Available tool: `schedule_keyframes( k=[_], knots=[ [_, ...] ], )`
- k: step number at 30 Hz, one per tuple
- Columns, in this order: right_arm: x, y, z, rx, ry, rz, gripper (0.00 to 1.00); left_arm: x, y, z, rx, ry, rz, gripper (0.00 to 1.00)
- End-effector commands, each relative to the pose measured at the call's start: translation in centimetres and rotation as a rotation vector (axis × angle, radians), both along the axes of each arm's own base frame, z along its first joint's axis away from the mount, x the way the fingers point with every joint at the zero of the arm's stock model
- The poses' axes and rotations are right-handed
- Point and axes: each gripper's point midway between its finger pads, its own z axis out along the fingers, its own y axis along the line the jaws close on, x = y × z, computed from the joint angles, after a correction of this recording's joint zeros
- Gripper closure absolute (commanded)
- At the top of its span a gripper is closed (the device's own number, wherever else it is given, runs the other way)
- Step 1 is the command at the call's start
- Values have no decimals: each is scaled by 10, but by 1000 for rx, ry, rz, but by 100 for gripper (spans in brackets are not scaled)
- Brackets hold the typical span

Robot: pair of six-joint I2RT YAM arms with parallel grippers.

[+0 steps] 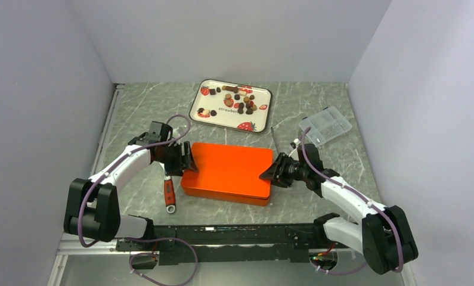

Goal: Pack the chocolate

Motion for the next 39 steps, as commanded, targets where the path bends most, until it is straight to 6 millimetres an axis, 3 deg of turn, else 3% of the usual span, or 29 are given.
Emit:
schedule_keyframes(
  k=[1,18,27,31,39],
  knots=[
    [6,-10,5,-76,-31,-11,54,-1,-2,4,-3,-11,-8,29],
    [-5,-27,3,-179,7,-14,50,-5,-6,3,-5,1,-38,29],
    [-12,-39,9,-253,25,-19,38,-8,-10,2,-7,7,-57,30],
    [-12,-32,10,-210,31,-11,34,-8,-13,2,-9,10,-66,29],
    [-8,-17,11,-135,34,-15,34,-11,-18,5,-10,15,-93,30]
  ],
)
